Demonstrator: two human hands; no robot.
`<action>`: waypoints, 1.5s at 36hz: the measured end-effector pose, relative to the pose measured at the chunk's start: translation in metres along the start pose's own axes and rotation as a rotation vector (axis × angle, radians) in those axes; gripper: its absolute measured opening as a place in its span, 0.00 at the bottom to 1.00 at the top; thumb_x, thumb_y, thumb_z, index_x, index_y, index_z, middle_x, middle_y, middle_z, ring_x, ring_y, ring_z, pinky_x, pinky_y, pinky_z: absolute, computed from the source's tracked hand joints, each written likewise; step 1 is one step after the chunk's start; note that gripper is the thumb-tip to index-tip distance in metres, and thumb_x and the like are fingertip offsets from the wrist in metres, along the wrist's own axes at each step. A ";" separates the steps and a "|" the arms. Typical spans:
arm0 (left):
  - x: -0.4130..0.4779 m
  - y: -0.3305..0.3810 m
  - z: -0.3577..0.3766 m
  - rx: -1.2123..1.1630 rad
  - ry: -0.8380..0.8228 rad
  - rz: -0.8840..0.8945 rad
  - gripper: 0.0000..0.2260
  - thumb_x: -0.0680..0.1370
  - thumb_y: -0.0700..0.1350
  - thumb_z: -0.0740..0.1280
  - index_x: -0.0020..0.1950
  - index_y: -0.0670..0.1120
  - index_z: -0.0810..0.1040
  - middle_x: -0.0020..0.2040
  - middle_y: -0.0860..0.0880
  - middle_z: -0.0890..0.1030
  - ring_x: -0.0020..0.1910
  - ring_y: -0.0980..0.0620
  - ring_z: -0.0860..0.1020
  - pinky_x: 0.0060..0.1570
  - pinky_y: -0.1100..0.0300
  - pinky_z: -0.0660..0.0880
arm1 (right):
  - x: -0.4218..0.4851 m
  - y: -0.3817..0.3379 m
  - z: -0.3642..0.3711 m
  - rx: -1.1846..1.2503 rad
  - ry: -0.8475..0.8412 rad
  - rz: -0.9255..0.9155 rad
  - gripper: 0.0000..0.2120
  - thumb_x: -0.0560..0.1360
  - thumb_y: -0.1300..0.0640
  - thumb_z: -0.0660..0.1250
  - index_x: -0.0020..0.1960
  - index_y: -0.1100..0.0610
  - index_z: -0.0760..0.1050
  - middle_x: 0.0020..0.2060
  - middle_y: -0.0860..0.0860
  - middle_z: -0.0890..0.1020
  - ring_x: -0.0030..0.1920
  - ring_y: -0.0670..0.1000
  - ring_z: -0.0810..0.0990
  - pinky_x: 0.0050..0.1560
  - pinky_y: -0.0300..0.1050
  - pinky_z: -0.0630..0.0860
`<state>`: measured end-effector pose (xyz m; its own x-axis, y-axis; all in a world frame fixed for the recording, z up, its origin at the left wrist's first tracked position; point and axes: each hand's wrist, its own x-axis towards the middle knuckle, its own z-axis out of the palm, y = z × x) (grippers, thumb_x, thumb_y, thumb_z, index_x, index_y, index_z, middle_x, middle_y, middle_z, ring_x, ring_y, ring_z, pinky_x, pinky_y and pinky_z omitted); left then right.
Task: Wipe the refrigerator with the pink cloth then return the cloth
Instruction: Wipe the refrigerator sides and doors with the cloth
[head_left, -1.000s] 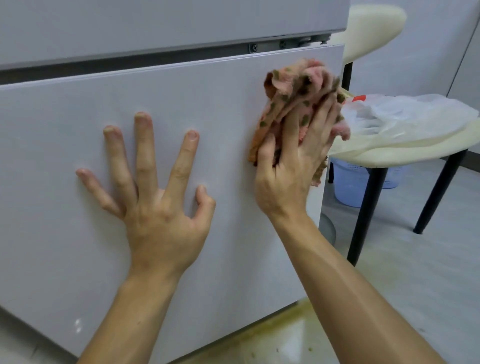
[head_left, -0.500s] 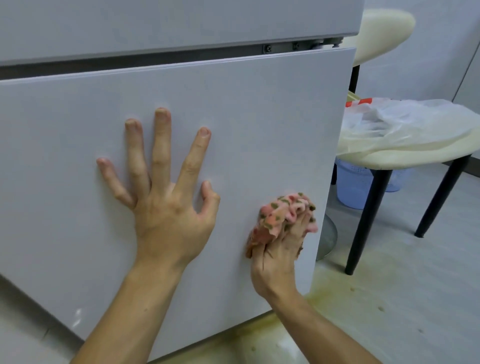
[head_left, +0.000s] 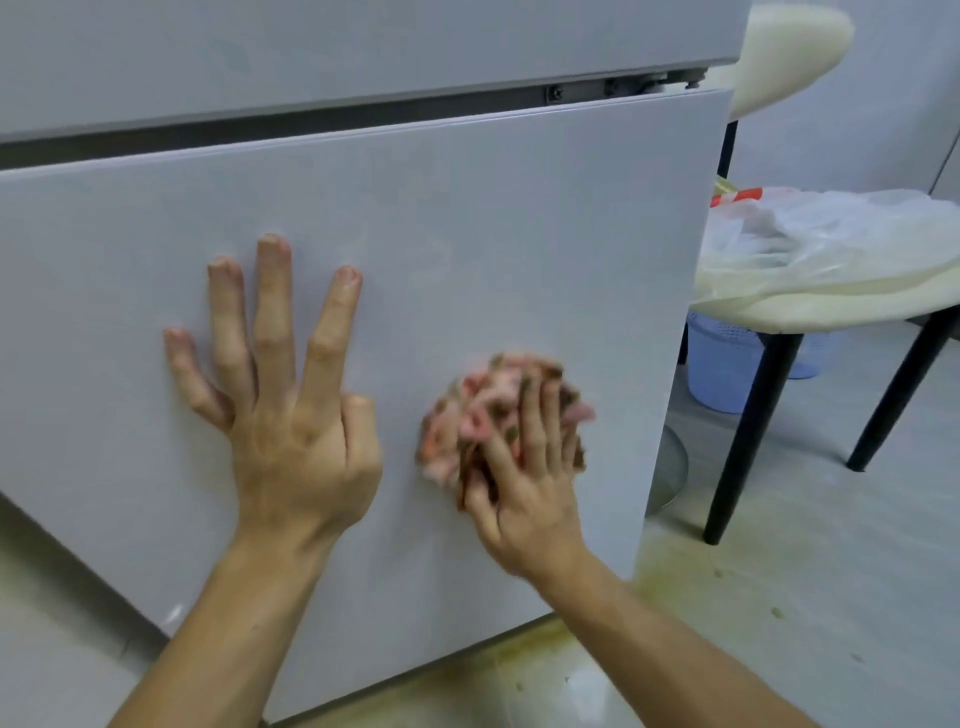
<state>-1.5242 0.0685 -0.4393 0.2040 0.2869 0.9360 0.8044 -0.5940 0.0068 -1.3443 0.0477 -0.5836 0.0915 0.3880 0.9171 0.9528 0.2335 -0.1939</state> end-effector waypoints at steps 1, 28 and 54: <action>0.000 0.000 0.000 0.001 -0.002 0.000 0.37 0.72 0.38 0.61 0.83 0.51 0.64 0.85 0.46 0.53 0.84 0.39 0.51 0.77 0.31 0.43 | -0.021 0.002 0.005 -0.012 -0.044 -0.023 0.28 0.80 0.48 0.63 0.79 0.48 0.64 0.86 0.52 0.44 0.85 0.57 0.46 0.84 0.60 0.44; -0.008 0.018 0.021 -0.047 -0.004 0.024 0.27 0.82 0.48 0.64 0.82 0.51 0.66 0.84 0.40 0.57 0.82 0.31 0.55 0.74 0.26 0.45 | 0.000 0.021 0.001 0.130 0.224 0.835 0.35 0.84 0.43 0.47 0.85 0.59 0.43 0.85 0.60 0.46 0.85 0.59 0.44 0.83 0.64 0.45; -0.005 0.026 0.021 -0.067 0.007 -0.022 0.28 0.81 0.44 0.65 0.82 0.50 0.66 0.84 0.39 0.57 0.82 0.32 0.52 0.74 0.25 0.44 | 0.026 0.006 -0.009 0.061 0.127 0.281 0.35 0.85 0.49 0.52 0.85 0.48 0.35 0.84 0.52 0.36 0.85 0.58 0.39 0.83 0.64 0.43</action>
<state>-1.4931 0.0673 -0.4514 0.1821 0.2953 0.9379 0.7694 -0.6367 0.0511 -1.3339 0.0513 -0.5578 0.3880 0.3310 0.8601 0.8662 0.1879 -0.4631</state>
